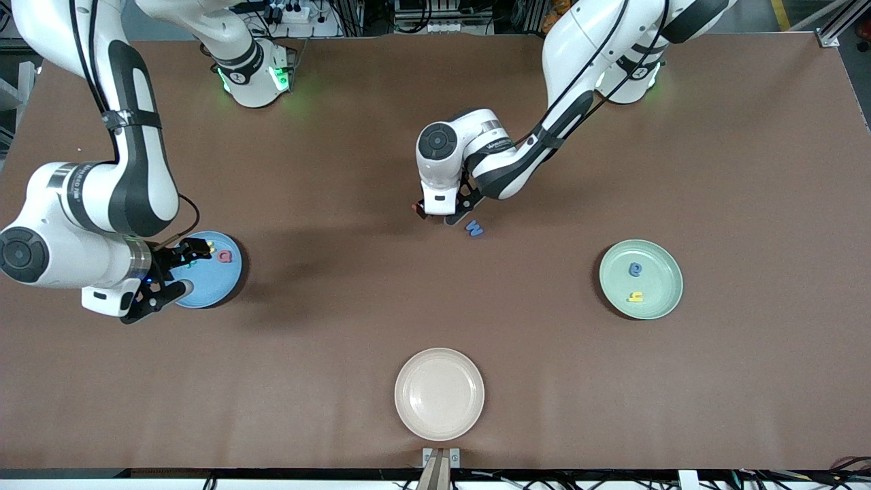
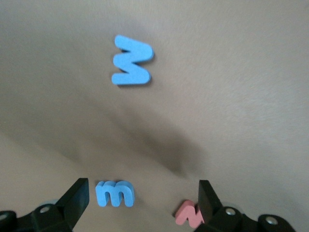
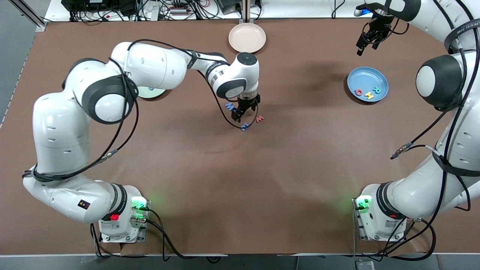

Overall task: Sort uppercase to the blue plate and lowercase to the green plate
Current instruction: 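Lower the left gripper around the blue lowercase m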

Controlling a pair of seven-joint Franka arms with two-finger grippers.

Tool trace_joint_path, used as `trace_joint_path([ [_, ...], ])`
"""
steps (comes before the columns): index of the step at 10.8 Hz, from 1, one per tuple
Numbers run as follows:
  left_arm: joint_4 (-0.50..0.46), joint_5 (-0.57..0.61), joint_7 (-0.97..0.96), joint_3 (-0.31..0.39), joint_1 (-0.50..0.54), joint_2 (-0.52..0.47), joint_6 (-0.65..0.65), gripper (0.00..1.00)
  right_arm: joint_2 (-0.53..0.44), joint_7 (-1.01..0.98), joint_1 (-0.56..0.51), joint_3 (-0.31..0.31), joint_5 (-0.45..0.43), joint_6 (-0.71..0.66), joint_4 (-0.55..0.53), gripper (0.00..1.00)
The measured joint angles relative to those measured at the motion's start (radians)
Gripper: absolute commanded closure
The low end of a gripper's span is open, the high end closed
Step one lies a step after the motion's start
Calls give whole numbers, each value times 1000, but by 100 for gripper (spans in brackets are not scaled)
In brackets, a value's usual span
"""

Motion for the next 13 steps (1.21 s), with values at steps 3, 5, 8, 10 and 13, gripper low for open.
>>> trace_joint_path([
  [3,-132,0,-2,0,26,-90,105,0,-17,20,3,1,0,-20,15,0],
  [5,-163,0,-4,-4,19,-96,125,0,-22,30,7,2,0,-30,15,0],
  [8,-213,0,-21,-5,-3,-95,212,0,-39,96,42,3,0,-57,20,0],
  [10,-240,0,-25,-4,-3,-95,244,0,-52,114,55,3,0,-66,20,0],
  [13,-254,0,-29,-4,-4,-94,246,0,-67,156,72,4,0,-82,20,0],
])
